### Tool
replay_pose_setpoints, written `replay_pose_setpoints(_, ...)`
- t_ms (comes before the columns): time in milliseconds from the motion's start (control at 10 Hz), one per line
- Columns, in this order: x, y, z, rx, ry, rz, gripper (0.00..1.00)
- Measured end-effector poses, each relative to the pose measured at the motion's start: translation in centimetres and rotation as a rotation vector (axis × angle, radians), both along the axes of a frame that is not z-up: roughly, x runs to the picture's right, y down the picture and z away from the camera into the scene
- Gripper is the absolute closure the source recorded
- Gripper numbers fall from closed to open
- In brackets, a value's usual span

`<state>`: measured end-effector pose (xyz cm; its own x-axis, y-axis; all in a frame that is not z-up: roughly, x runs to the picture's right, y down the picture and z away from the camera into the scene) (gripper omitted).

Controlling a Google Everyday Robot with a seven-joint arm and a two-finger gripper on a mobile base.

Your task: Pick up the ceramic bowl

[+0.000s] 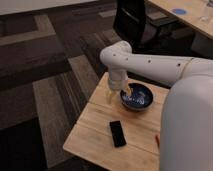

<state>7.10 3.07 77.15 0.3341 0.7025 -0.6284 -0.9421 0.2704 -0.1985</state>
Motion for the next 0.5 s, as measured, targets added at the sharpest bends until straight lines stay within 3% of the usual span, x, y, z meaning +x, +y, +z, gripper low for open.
replay_pose_setpoints(200,-0.1,-0.3,2.7,0.032,-0.052,0.041,0.35)
replay_pose_setpoints(500,1.6,1.9,5.8,0.024,-0.086,0.063,0.35)
